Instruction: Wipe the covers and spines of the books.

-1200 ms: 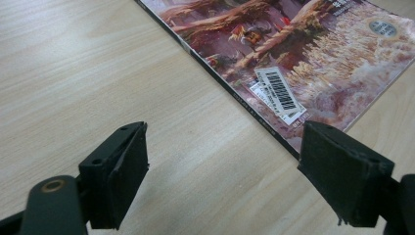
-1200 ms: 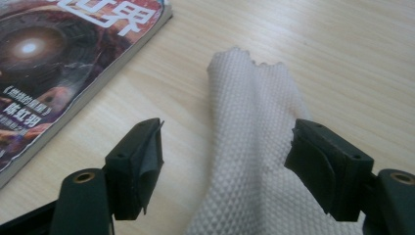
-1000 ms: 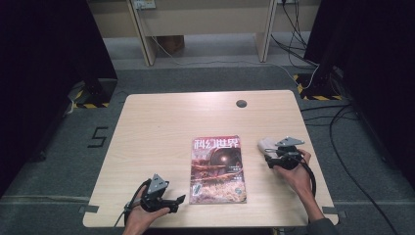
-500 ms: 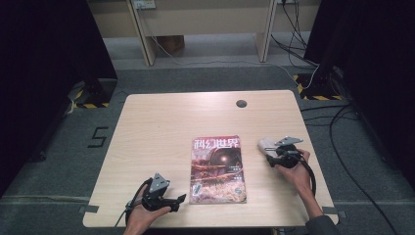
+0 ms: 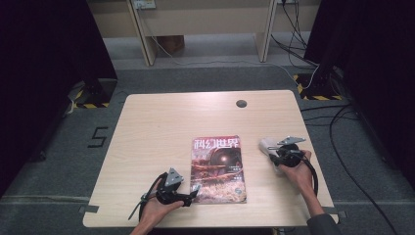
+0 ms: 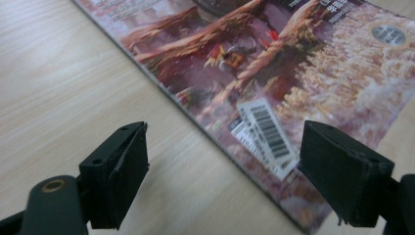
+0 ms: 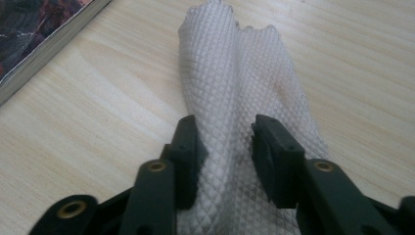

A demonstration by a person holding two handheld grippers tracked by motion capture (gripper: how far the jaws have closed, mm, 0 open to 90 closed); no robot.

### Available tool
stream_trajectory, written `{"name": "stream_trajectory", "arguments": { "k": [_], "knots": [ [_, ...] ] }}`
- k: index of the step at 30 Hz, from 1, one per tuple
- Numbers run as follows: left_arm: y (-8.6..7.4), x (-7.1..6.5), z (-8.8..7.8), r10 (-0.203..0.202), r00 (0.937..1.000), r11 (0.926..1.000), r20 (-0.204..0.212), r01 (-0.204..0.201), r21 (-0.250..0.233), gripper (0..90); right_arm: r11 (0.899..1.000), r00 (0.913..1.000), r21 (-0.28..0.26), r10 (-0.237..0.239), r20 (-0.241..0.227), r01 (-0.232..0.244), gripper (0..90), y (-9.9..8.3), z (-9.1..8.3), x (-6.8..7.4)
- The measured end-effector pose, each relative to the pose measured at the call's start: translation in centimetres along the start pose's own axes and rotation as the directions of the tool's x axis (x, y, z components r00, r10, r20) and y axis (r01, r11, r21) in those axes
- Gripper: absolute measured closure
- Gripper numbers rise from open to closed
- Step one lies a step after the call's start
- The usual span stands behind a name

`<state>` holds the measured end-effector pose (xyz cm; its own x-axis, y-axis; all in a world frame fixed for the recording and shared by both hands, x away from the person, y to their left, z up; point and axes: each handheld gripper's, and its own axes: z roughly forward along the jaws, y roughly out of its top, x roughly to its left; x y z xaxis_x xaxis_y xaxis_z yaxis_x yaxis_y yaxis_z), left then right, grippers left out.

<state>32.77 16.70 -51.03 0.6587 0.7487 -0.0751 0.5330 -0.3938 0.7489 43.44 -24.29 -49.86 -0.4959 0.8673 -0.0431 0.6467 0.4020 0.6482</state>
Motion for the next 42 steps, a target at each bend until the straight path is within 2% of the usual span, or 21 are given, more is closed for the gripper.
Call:
{"name": "stream_trajectory", "arguments": {
  "k": [4, 8, 15, 24, 28, 31, 32, 38, 42],
  "knots": [
    [0.5, -0.3, 0.9, 0.004, 1.0, 1.0, 0.006, -0.004, 0.006, 17.9, 1.0, 0.9998, -0.01, -0.017, 0.007, 0.017, 75.0, 0.0, -0.1, 0.0],
    [0.6, -0.4, 1.5, 0.001, 0.9999, 0.9999, 0.011, -0.001, 0.015, 17.7, 0.999, 0.9997, -0.027, -0.025, 0.009, 0.025, 78.4, 0.1, -0.3, 0.0],
    [0.9, -0.5, 2.0, -0.014, 0.9995, 0.9997, 0.029, 0.013, 0.019, 17.3, 0.996, 0.9993, -0.08, -0.036, 0.01, 0.037, 79.7, 1.2, -1.3, 0.4],
    [1.2, -0.6, 2.0, -0.003, 0.9992, 0.999, 0.041, 0.001, 0.044, 20.0, 0.991, 0.9977, -0.114, -0.066, -0.012, 0.065, 79.6, 2.7, -1.4, 1.7],
    [1.1, -0.9, 1.9, -0.005, 0.9997, 0.9991, 0.025, 0.004, 0.043, 21.6, 0.988, 0.9956, -0.129, -0.09, -0.027, 0.086, 79.6, 3.5, -1.4, 2.7],
    [1.2, -1.1, 1.8, -0.002, 0.9999, 0.9991, 0.016, 0.002, 0.043, 23.0, 0.983, 0.9902, -0.134, -0.13, -0.051, 0.122, 79.5, 4.5, -1.0, 4.2],
    [1.2, -1.1, 1.8, 0.0, 0.9999, 0.9991, 0.012, 0.0, 0.044, 23.0, 0.983, 0.9902, -0.134, -0.13, -0.051, 0.122, 79.5, 4.5, -1.0, 4.2],
    [1.1, -1.6, 1.6, 0.008, 0.9999, 0.9992, -0.011, -0.008, 0.039, 25.4, 0.978, 0.9818, -0.136, -0.171, -0.083, 0.159, 79.3, 5.9, -0.1, 6.5],
    [1.1, -2.1, 1.5, 0.016, 0.9999, 0.9989, 0.001, -0.016, 0.045, 25.5, 0.975, 0.9755, -0.127, -0.197, -0.098, 0.184, 79.3, 6.5, 0.8, 7.6]
  ]
}}
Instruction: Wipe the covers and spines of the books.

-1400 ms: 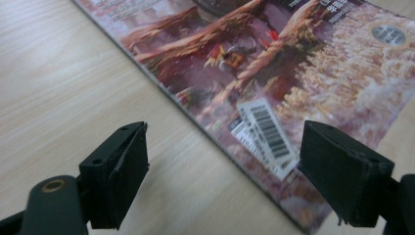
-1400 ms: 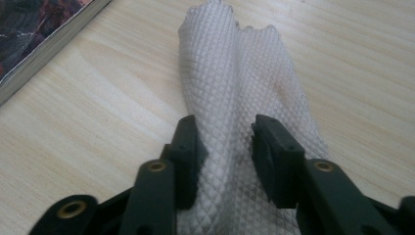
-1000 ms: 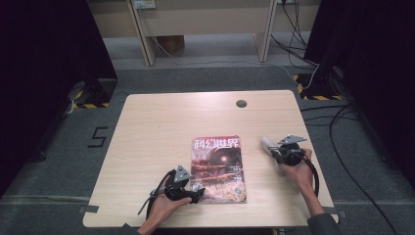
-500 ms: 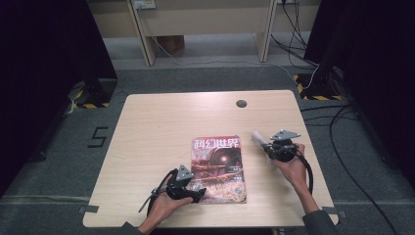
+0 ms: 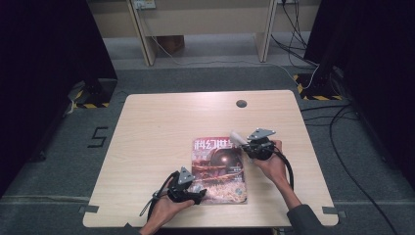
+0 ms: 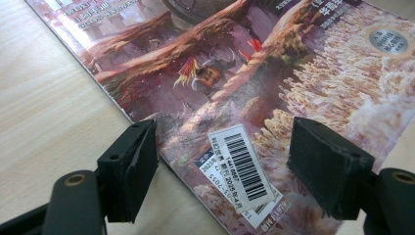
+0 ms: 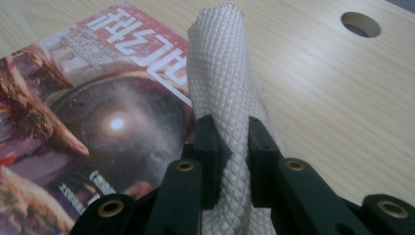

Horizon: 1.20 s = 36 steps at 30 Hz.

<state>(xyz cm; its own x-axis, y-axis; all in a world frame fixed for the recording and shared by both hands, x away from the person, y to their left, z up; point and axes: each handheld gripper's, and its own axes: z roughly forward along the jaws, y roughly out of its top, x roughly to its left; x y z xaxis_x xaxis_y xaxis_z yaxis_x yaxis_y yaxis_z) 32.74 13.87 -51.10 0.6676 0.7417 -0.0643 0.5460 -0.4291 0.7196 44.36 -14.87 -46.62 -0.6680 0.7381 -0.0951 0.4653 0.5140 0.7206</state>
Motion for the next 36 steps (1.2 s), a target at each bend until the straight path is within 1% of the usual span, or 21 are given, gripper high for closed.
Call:
{"name": "stream_trajectory", "arguments": {
  "k": [2, 4, 6, 7, 11, 13, 15, 16, 18, 20, 22, 25, 27, 28, 29, 32, 34, 36],
  "knots": [
    [-0.1, -0.4, -0.1, 0.005, 1.0, 1.0, 0.004, -0.005, 0.002, 25.5, 1.0, 0.9999, 0.003, -0.013, -0.007, 0.013, 79.2, 0.3, 0.5, 0.4],
    [-0.2, -1.0, -0.1, 0.003, 1.0, 1.0, 0.001, -0.003, -0.002, 25.5, 1.0, 0.9995, 0.011, -0.028, -0.014, 0.028, 79.2, 0.5, 0.9, 0.9],
    [-0.3, -1.4, -0.2, 0.003, 1.0, 1.0, 0.001, -0.003, 0.003, 25.5, 0.999, 0.9987, 0.017, -0.041, -0.029, 0.042, 79.1, 0.7, 1.3, 1.4],
    [-0.3, -1.5, -0.2, 0.004, 1.0, 1.0, 0.001, -0.004, 0.003, 25.5, 0.999, 0.9986, 0.024, -0.038, -0.035, 0.039, 79.1, 0.7, 1.5, 1.8],
    [-0.3, -1.9, -0.3, 0.012, 0.9999, 0.9999, 0.007, -0.012, 0.006, 25.6, 0.997, 0.9964, 0.049, -0.062, -0.058, 0.065, 78.7, 0.8, 2.5, 2.8],
    [-0.4, -2.3, -0.3, 0.012, 0.9999, 0.9999, 0.01, -0.012, 0.007, 25.6, 0.996, 0.9951, 0.062, -0.066, -0.074, 0.071, 78.6, 0.8, 3.0, 3.2],
    [-0.5, -2.4, -0.4, 0.019, 0.9997, 0.9998, 0.013, -0.019, 0.01, 25.6, 0.993, 0.9943, 0.083, -0.073, -0.078, 0.079, 78.5, 0.7, 3.3, 3.5],
    [-0.6, -2.5, -0.4, 0.013, 0.9998, 0.9999, 0.013, -0.014, 0.005, 25.5, 0.992, 0.9939, 0.091, -0.078, -0.078, 0.085, 78.5, 0.6, 3.5, 3.6],
    [-0.6, -2.5, -0.4, 0.006, 0.9999, 1.0, 0.015, -0.006, 0.004, 25.5, 0.993, 0.9956, 0.097, -0.063, -0.07, 0.069, 78.5, 0.4, 3.6, 3.4],
    [-0.6, -2.5, -0.4, 0.006, 0.9999, 1.0, 0.014, -0.006, 0.005, 25.5, 0.992, 0.9968, 0.104, -0.061, -0.051, 0.066, 78.7, 0.3, 3.6, 2.9],
    [-0.6, -2.4, -0.4, 0.007, 0.9999, 1.0, 0.015, -0.007, 0.002, 25.5, 0.993, 0.9983, 0.109, -0.048, -0.035, 0.051, 78.7, 0.2, 3.6, 2.3],
    [-0.6, -2.4, -0.4, 0.006, 0.9999, 1.0, 0.016, -0.006, -0.001, 25.5, 0.994, 0.9997, 0.11, -0.022, 0.005, 0.022, 78.7, -0.1, 3.6, 1.0],
    [-0.6, -2.4, -0.4, 0.006, 0.9999, 1.0, 0.016, -0.006, -0.002, 25.5, 0.994, 0.9994, 0.106, 0.002, 0.036, -0.006, 78.7, -0.3, 3.6, 0.1],
    [-0.6, -2.4, -0.4, 0.006, 0.9998, 1.0, 0.017, -0.006, -0.002, 25.5, 0.995, 0.9994, 0.102, 0.013, 0.033, -0.016, 78.6, -0.4, 3.6, -0.2],
    [-0.6, -2.4, -0.4, 0.006, 0.9998, 1.0, 0.018, -0.006, -0.001, 25.4, 0.995, 0.9993, 0.1, 0.022, 0.031, -0.025, 78.6, -0.4, 3.6, -0.2],
    [-0.6, -2.4, -0.4, 0.008, 0.9998, 1.0, 0.018, -0.008, -0.001, 25.3, 0.995, 0.9993, 0.103, -0.007, 0.038, 0.003, 78.6, -0.3, 3.7, 0.1],
    [-0.6, -2.4, -0.4, 0.008, 0.9998, 1.0, 0.019, -0.008, -0.002, 25.2, 0.995, 0.9998, 0.101, -0.013, 0.012, 0.011, 78.6, -0.1, 3.8, 0.8],
    [-0.7, -2.4, -0.4, 0.008, 0.9998, 1.0, 0.02, -0.007, -0.004, 25.2, 0.994, 0.9994, 0.1, -0.032, -0.011, 0.033, 78.7, 0.1, 3.9, 1.5]
  ]
}}
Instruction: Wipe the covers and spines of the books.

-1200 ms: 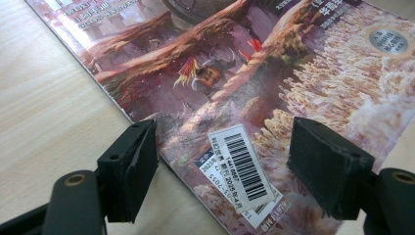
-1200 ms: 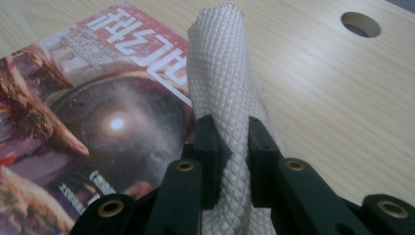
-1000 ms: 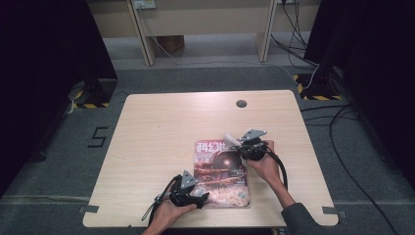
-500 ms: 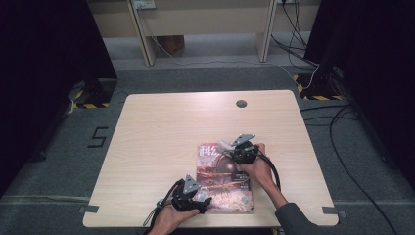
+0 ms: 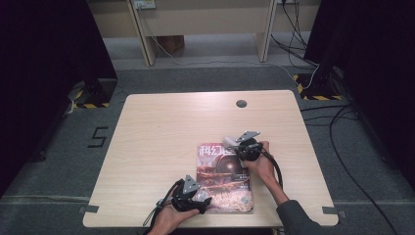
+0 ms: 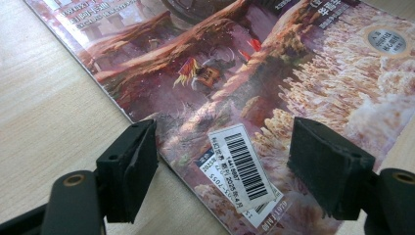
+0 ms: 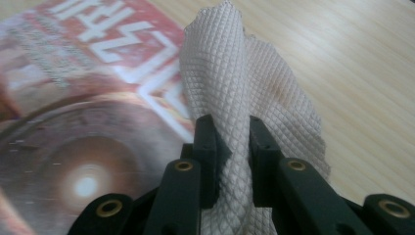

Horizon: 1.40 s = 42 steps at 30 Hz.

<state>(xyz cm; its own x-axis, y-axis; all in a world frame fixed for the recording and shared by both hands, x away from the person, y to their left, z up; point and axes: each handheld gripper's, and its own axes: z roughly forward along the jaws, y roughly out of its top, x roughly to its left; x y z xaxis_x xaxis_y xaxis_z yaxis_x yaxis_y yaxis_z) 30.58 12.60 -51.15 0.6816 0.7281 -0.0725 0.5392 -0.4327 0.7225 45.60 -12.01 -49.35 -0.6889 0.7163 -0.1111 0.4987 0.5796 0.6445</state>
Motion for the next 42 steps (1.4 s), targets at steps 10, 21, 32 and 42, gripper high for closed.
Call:
{"name": "stream_trajectory", "arguments": {
  "k": [10, 21, 32, 42],
  "knots": [
    [0.0, 0.0, 0.0, 0.0, 1.0, 1.0, 0.001, 0.0, -0.003, 25.2, 0.996, 0.9944, -0.012, 0.088, 0.058, -0.087, 79.1, -0.2, 0.3, -2.1],
    [0.0, 0.1, 0.0, 0.002, 1.0, 1.0, 0.003, -0.002, -0.002, 25.0, 1.0, 0.9998, -0.012, 0.019, 0.005, -0.019, 79.0, 0.4, 0.6, 0.0],
    [-0.1, 0.1, 0.0, 0.002, 1.0, 1.0, 0.006, -0.002, -0.005, 25.0, 0.994, 0.9927, -0.022, 0.105, 0.061, -0.104, 79.1, -0.3, 0.4, -2.5],
    [-0.1, 0.1, 0.0, 0.003, 1.0, 1.0, 0.007, -0.003, -0.004, 24.9, 0.998, 0.998, -0.021, 0.063, 0.01, -0.063, 78.9, 0.3, 0.7, -0.7]
  ]
}}
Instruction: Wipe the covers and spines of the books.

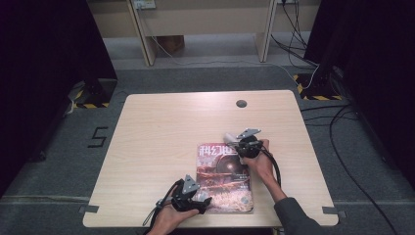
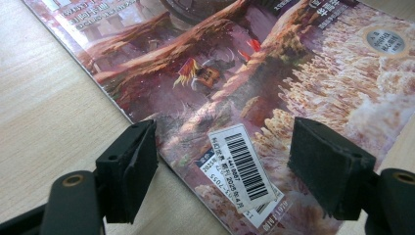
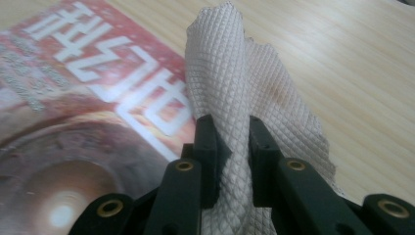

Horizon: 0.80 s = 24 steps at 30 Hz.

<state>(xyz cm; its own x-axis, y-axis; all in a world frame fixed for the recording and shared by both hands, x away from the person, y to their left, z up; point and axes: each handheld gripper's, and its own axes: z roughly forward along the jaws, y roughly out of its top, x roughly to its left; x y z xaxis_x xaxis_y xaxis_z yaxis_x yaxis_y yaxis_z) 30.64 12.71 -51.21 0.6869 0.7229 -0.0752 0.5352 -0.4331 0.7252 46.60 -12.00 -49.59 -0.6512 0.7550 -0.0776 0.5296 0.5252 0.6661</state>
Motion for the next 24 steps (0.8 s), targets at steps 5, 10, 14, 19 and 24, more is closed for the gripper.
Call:
{"name": "stream_trajectory", "arguments": {
  "k": [5, 10, 14, 19, 24],
  "knots": [
    [0.0, 0.0, 0.0, -0.001, 1.0, 1.0, 0.001, 0.001, 0.0, 24.8, 1.0, 0.9991, 0.0, -0.026, -0.034, 0.026, 78.8, 0.4, 0.3, 1.2],
    [-0.1, 0.0, 0.0, -0.001, 1.0, 1.0, 0.003, 0.001, -0.003, 24.8, 1.0, 1.0, -0.001, 0.0, 0.009, 0.0, 79.0, 0.1, 0.2, -0.1],
    [-0.1, 0.0, 0.0, -0.001, 1.0, 1.0, 0.003, 0.001, -0.003, 24.8, 0.998, 0.9979, -0.008, 0.056, 0.032, -0.056, 78.9, -0.4, -0.1, -1.4],
    [-0.1, 0.0, 0.0, -0.001, 1.0, 1.0, 0.003, 0.001, -0.003, 24.8, 1.0, 0.9995, -0.008, 0.023, 0.022, -0.023, 78.9, -0.1, 0.1, -0.5],
    [-0.1, 0.0, 0.0, -0.001, 1.0, 1.0, 0.004, 0.002, -0.005, 24.8, 1.0, 0.9995, -0.007, -0.026, -0.02, 0.025, 78.7, 1.0, 0.8, 1.7]
  ]
}}
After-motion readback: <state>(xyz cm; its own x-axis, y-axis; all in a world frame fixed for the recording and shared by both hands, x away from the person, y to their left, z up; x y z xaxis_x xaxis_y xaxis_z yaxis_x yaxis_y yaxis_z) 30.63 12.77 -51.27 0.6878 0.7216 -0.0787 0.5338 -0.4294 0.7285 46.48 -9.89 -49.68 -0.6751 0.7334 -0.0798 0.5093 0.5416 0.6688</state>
